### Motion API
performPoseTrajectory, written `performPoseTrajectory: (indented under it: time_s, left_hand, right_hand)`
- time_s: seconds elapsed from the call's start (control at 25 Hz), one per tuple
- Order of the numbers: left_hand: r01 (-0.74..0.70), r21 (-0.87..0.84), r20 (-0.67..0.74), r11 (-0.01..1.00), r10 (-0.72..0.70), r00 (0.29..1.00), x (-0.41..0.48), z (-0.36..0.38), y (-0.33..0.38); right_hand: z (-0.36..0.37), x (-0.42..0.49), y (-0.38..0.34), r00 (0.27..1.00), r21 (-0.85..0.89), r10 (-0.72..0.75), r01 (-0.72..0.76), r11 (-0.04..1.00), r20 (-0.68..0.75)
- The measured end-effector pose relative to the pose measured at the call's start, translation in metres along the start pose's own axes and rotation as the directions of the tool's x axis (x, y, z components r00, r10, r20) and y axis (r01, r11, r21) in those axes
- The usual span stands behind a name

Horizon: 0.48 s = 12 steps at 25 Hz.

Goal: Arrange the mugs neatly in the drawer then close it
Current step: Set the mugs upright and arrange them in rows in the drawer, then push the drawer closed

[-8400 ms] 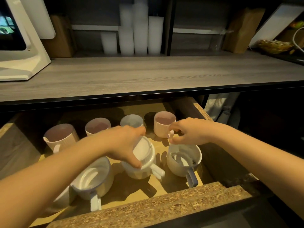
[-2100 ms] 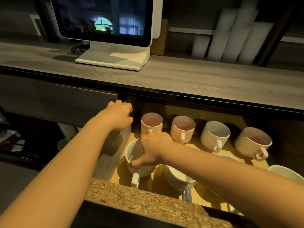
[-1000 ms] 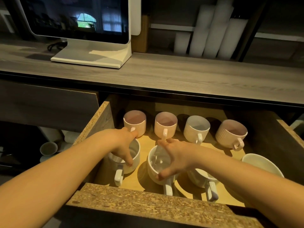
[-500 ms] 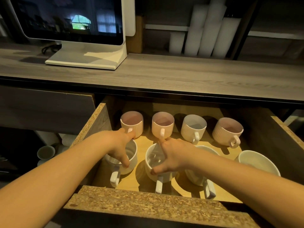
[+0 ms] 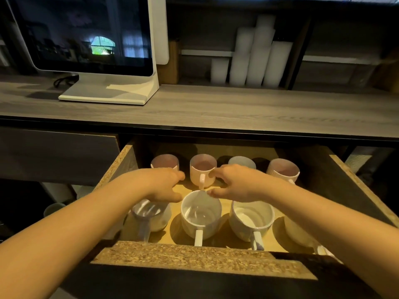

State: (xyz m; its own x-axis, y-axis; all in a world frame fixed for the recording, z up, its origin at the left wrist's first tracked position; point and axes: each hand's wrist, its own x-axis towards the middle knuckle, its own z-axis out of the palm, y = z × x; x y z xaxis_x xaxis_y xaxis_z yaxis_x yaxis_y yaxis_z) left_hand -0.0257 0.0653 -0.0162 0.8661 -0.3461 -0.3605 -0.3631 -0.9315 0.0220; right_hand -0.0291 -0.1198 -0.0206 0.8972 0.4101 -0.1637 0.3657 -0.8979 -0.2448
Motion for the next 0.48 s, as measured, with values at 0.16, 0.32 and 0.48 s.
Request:
performPoseTrajectory:
  time_s: [0.16, 0.32, 0.48]
  left_hand:
    - [-0.197, -0.06, -0.18, 0.978, 0.184, 0.966, -0.033, -0.014, 0.04]
    - [-0.3, -0.095, -0.339, 0.949, 0.252, 0.906, -0.07, -0.003, 0.071]
    - [-0.334, -0.089, -0.406, 0.938, 0.272, 0.872, -0.088, 0.012, 0.091]
  right_hand:
    - [-0.022, -0.043, 0.013, 0.996, 0.067, 0.064, -0.059, 0.996, -0.068]
    - [-0.014, -0.101, 0.019, 0.983, 0.144, 0.094, -0.072, 0.987, -0.157]
    - [0.004, -0.152, 0.01, 0.975, 0.167, 0.107, -0.075, 0.983, -0.193]
